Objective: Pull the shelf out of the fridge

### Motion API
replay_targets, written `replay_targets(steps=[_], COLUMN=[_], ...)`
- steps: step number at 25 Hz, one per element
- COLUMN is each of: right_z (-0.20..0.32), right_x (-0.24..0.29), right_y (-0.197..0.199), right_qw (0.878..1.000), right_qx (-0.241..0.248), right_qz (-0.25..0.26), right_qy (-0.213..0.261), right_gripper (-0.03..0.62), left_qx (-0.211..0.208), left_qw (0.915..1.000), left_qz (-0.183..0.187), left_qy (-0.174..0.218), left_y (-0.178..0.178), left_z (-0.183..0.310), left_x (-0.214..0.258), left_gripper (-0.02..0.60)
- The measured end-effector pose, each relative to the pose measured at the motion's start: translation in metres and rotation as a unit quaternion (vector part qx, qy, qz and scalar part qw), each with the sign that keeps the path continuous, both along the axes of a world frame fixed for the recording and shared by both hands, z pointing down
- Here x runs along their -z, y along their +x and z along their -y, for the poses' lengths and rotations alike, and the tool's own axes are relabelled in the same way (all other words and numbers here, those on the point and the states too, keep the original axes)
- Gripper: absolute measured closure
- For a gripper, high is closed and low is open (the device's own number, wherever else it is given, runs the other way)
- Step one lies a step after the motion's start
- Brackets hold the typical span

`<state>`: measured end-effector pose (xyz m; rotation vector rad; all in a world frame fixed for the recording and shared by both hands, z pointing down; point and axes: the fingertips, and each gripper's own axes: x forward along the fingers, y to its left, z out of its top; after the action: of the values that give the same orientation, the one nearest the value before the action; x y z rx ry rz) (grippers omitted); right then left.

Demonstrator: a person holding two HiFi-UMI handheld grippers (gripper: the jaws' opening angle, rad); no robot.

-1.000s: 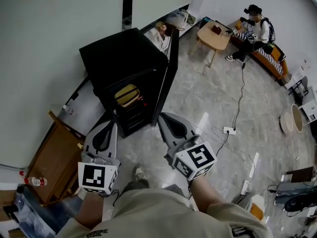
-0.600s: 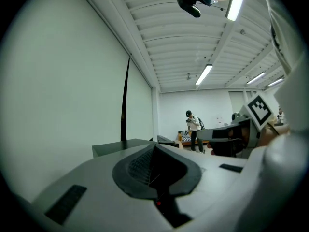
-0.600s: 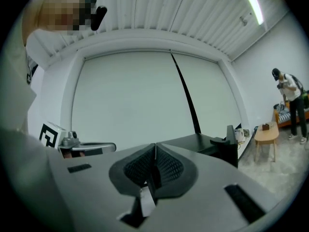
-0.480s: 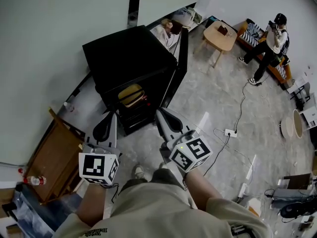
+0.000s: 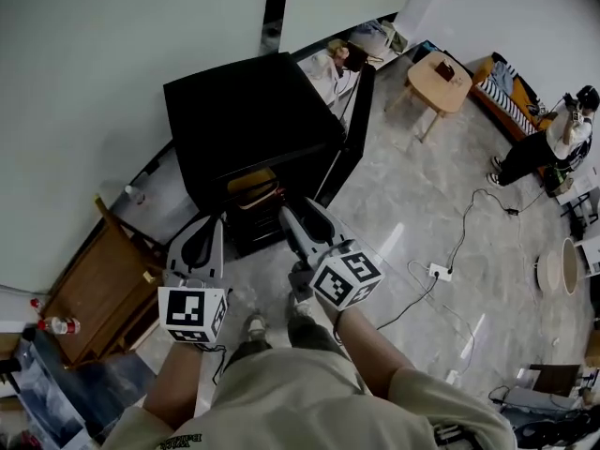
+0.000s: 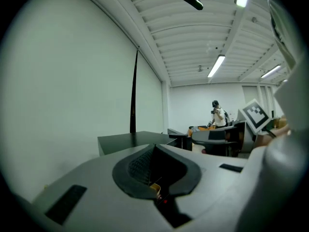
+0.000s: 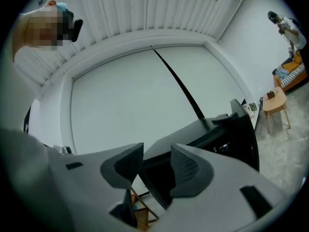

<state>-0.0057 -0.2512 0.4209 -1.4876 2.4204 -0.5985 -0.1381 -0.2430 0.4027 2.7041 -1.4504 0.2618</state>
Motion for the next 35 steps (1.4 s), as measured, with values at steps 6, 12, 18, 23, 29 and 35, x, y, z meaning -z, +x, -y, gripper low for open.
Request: replay_targets(steps=[6, 12, 18, 23, 29, 35], right_z=[0.036, 0.064, 0.097, 0.118, 0.142, 0.159], right_x=[-0.038, -0.076, -0.14, -0.181, -0.206, -0.222], right_y=[0.019, 0.026, 0.027, 0.023, 0.022, 0.004], right_qw=[0.997, 0.989, 0.977, 0.965, 0.952, 0.947], right_qx=[0.031, 0.066, 0.083, 0.087, 0.068, 0.097], right_qz=[0.05, 0.097, 0.126, 0.156, 0.202, 0.204], right_qy=[-0.056, -0.087, -0.148, -0.19, -0.221, -0.226], right_gripper=[0.409, 0.363, 0.35, 0.35, 0.35, 0.35], left_qx=[0.056, 0.102, 0.148, 0.184, 0.219, 0.229], left_qw=[0.9984, 0.9947, 0.9886, 0.9821, 0.9745, 0.9717], left_qz=[0.0, 0.011, 0.016, 0.017, 0.018, 0.013], left_qy=[0.003, -0.006, -0.024, -0.038, -0.047, -0.057], left_y=[0.014, 0.024, 0.028, 0.023, 0.013, 0.01], left_z=[0.017, 0.025, 0.027, 0.025, 0.021, 0.014], left_x=[-0.001, -0.013, -0.028, -0.036, -0.042, -0.046], left_gripper=[0.574, 0.574, 0.574, 0.574, 0.574, 0.574])
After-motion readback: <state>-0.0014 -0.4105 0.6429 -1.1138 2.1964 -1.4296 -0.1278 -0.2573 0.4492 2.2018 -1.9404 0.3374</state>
